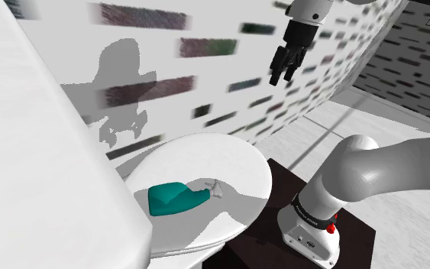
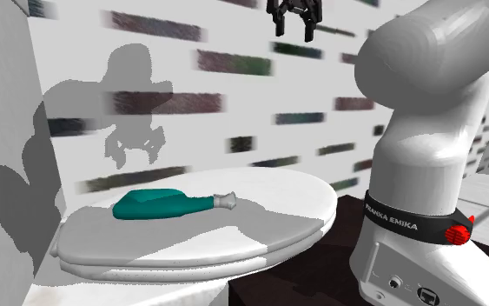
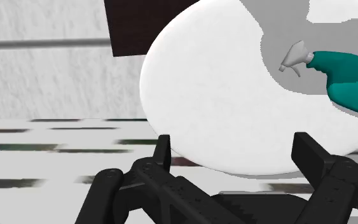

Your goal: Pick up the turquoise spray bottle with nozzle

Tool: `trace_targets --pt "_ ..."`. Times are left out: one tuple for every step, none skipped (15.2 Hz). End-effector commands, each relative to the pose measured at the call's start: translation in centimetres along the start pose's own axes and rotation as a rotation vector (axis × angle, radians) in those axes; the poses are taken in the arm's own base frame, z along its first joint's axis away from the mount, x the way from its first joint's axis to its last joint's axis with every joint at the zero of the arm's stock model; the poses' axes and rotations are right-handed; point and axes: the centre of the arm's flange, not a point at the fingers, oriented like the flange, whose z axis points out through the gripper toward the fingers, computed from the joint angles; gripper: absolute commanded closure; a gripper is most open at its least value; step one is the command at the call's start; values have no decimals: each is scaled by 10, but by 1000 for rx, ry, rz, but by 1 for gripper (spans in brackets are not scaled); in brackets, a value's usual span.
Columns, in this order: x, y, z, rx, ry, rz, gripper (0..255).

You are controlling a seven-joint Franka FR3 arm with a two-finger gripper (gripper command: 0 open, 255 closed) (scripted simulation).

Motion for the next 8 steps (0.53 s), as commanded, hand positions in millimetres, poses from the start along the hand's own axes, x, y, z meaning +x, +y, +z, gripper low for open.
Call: trace_targets --pt "0 0 0 0 0 0 0" --pt "4 -7 10 2 0 -33 0" --pt "9 -14 20 5 0 -66 0" --pt "12 -21 31 7 0 -98 0" --pt "16 -28 41 9 0 -131 0" --pt "20 -35 51 11 0 -164 0" --pt "23 -43 61 14 0 -197 0" --pt "26 -51 71 16 1 -229 0"
